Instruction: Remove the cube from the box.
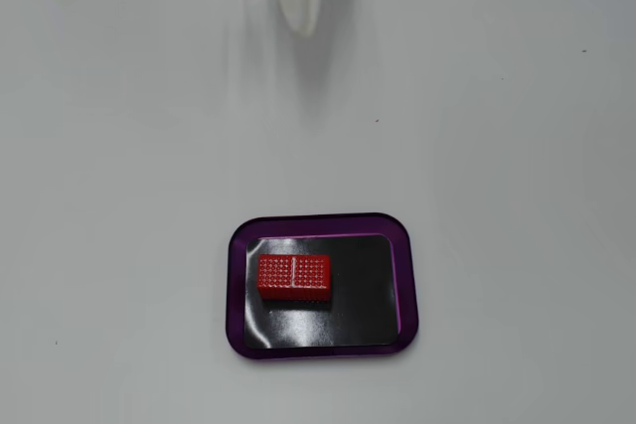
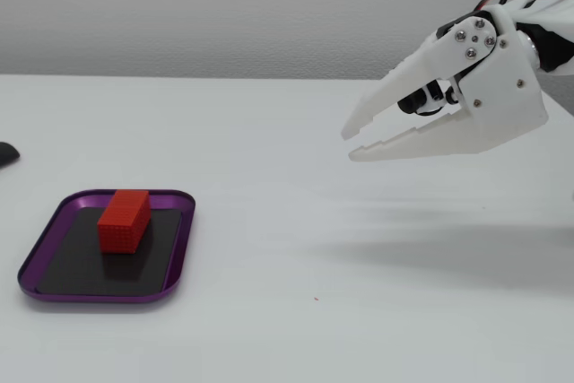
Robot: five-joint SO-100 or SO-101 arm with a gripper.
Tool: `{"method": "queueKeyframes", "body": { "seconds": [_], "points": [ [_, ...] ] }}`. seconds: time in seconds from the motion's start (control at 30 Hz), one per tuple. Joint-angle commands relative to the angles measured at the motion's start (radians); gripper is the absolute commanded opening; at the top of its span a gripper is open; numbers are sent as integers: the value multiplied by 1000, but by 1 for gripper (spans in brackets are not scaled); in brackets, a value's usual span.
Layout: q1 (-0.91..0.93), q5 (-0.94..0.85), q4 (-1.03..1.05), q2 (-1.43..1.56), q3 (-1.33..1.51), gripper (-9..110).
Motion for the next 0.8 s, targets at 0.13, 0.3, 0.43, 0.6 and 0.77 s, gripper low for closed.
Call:
{"method": "queueKeyframes", "body": {
  "seconds": [0.13, 0.3, 0.43, 0.6, 0.77],
  "points": [
    [9, 5, -12, 44, 8, 0],
    [11, -6, -14, 44, 9, 0],
    [12, -8, -18, 44, 5, 0],
    [43, -11, -109, 44, -6, 1],
    [80, -242, -178, 5, -164, 1]
  ]
}}
